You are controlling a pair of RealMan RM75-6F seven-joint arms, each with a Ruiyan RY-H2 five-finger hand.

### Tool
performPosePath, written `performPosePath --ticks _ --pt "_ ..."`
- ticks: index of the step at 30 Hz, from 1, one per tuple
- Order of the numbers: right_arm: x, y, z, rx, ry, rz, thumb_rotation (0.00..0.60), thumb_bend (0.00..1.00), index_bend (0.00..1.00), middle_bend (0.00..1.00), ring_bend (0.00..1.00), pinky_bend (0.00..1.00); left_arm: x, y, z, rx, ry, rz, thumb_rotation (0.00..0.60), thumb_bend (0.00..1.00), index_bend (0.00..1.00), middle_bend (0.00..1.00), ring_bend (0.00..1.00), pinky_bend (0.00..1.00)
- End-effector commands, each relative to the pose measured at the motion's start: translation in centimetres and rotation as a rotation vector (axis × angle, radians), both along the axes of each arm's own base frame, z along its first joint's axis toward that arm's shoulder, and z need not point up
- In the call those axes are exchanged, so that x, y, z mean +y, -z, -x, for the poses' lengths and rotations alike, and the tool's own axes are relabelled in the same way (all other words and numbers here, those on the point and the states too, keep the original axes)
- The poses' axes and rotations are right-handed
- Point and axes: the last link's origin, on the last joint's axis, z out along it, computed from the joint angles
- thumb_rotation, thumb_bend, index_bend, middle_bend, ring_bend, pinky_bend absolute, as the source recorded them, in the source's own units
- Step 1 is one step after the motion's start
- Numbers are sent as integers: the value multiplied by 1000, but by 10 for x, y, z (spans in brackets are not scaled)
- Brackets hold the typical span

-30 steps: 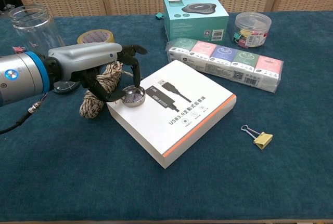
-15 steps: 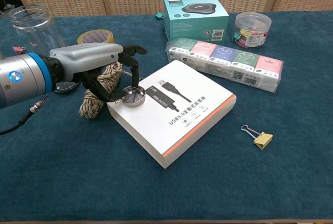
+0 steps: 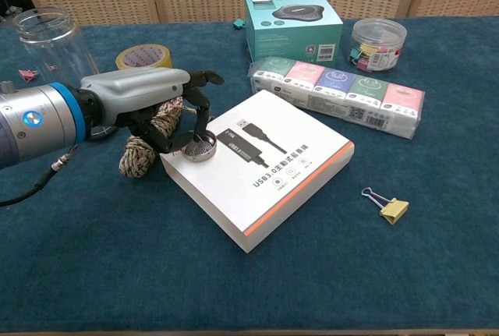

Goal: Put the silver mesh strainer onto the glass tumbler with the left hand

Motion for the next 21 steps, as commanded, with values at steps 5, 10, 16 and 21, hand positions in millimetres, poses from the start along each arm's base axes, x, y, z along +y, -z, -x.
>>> performPosePath --ticks 5,10,16,21 --pt "0 0 0 0 0 0 600 108 0 0 0 0 1 -2 -4 -14 8 -13 600 530 599 0 0 0" --pt "0 0 0 1 2 1 600 107 0 0 0 0 2 -15 -12 -52 43 -50 600 530 604 0 0 0" --pt "0 1 0 5 2 -2 600 108 0 0 0 0 1 -35 -25 -114 77 -80 600 529 604 0 0 0" --pt "-1 1 1 10 6 -3 600 108 0 0 0 0 1 -58 -39 -151 118 -127 600 527 605 0 0 0"
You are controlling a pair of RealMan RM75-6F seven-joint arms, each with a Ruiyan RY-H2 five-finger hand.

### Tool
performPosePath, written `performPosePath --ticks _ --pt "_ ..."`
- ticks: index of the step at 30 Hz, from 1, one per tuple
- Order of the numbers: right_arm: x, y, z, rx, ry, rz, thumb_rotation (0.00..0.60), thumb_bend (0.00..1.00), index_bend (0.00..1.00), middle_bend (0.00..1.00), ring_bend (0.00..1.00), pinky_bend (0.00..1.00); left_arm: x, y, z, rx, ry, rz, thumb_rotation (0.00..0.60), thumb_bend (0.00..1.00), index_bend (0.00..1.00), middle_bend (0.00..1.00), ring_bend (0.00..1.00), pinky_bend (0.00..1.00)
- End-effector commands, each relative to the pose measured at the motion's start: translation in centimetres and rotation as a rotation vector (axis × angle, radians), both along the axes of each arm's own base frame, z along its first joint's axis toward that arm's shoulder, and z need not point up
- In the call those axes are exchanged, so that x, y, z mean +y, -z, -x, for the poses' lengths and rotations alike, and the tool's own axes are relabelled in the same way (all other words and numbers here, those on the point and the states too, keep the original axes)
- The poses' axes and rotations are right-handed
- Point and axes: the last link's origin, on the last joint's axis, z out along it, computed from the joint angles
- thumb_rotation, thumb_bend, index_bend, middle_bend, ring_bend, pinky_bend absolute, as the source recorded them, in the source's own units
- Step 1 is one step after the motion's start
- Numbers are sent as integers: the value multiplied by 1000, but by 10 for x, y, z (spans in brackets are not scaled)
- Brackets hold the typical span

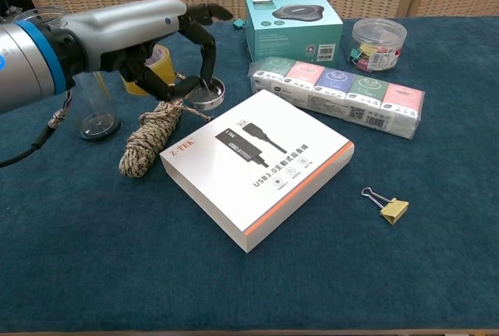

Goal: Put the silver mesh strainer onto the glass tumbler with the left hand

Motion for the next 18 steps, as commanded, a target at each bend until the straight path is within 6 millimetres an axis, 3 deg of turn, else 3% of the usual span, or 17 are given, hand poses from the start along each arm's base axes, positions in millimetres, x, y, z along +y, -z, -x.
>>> performPosePath --ticks 1,8,18 --pt "0 0 0 1 2 -1 600 108 0 0 0 0 1 -20 -11 -35 25 -43 600 527 605 0 0 0" --pt "0 3 0 6 3 -7 600 108 0 0 0 0 8 -75 -16 -88 8 -135 600 526 605 0 0 0" --pt "-1 8 -1 19 8 -22 600 108 0 0 0 0 17 -119 10 -59 -80 -199 600 524 605 0 0 0"
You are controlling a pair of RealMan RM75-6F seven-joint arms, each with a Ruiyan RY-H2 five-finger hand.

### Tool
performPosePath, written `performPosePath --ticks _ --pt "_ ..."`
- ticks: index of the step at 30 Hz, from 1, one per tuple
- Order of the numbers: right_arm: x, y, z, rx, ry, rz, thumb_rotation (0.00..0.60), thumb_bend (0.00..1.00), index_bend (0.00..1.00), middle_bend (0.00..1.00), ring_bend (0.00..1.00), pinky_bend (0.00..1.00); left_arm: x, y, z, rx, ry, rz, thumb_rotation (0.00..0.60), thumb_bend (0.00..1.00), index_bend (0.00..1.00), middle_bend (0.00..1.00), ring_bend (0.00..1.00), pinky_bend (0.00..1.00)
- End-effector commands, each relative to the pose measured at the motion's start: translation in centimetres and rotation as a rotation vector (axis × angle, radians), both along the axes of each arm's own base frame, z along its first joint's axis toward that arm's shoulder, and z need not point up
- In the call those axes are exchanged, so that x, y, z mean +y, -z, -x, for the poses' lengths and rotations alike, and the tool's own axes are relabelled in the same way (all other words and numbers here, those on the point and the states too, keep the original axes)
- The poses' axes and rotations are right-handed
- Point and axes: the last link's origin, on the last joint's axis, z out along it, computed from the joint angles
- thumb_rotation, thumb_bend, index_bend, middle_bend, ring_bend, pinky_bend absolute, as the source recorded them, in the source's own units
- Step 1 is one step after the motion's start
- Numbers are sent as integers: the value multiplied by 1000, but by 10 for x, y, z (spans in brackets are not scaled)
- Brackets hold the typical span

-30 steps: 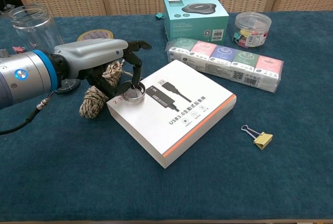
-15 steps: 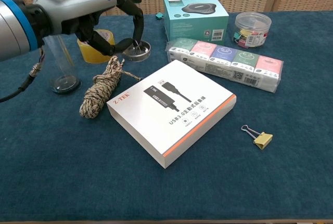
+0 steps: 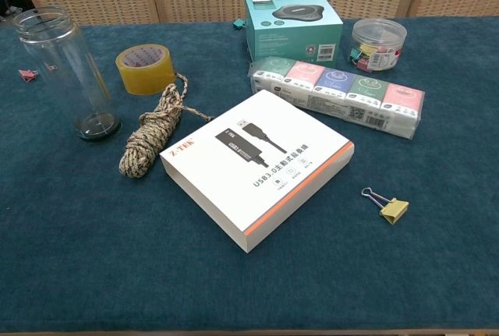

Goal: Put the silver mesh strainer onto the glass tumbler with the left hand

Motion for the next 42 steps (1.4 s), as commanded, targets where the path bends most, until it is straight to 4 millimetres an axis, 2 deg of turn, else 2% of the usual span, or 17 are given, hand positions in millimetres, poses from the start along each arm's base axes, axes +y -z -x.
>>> performPosePath --ticks 1,17,24,30,42 --pt "0 1 0 2 -1 -3 600 108 0 0 0 0 3 -11 14 -6 -46 -8 600 524 605 0 0 0" --pt "-1 5 0 18 7 -9 600 108 0 0 0 0 20 -38 105 -58 -219 -50 600 520 605 0 0 0" --pt "-1 7 0 20 10 -18 600 108 0 0 0 0 19 -40 128 -63 -251 -42 600 520 605 0 0 0" --pt "-1 8 0 21 12 -19 600 108 0 0 0 0 19 -34 137 -75 -261 -20 600 519 605 0 0 0" --pt "-1 8 0 20 14 -19 600 107 0 0 0 0 21 -28 132 -90 -238 -7 600 518 605 0 0 0"
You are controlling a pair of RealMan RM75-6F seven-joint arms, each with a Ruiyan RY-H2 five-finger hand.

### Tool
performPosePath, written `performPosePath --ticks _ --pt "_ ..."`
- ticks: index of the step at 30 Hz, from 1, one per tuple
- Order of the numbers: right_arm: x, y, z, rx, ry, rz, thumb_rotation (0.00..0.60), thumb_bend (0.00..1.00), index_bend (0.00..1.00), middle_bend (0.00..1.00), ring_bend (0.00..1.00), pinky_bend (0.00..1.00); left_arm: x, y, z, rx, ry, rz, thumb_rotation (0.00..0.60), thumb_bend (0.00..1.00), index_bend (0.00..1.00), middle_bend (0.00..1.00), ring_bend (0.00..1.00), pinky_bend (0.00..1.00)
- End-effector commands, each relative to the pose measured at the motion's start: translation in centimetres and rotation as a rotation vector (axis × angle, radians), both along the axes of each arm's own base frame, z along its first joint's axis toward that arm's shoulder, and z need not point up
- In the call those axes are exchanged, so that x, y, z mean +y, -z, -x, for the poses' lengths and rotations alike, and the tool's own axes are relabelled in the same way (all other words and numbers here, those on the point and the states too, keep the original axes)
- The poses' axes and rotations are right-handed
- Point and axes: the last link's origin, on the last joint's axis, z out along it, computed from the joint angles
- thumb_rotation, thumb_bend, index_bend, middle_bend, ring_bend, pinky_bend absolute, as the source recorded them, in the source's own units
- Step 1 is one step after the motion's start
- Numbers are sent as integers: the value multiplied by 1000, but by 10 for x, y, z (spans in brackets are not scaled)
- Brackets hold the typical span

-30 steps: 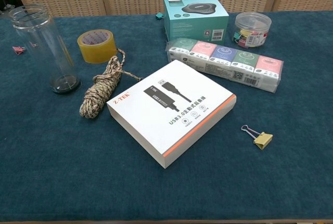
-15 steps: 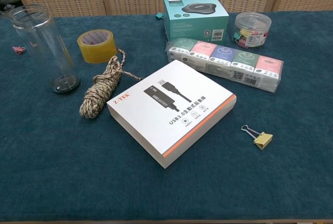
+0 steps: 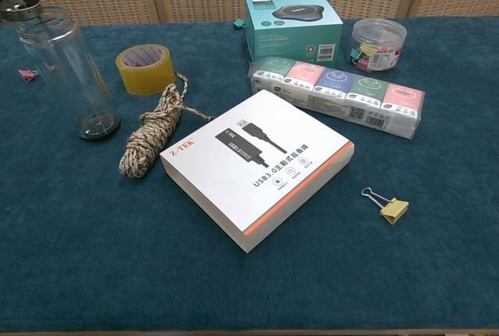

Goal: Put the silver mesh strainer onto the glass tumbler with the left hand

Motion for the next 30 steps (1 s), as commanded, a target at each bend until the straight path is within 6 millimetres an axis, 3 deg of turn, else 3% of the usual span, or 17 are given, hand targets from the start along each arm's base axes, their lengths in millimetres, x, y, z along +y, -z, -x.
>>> performPosePath --ticks 1,30 --pt "0 0 0 -1 1 0 600 107 0 0 0 0 1 0 -2 -3 5 -1 600 518 605 0 0 0" --pt "1 -1 1 -5 10 7 600 107 0 0 0 0 8 19 -10 10 0 43 600 508 570 0 0 0"
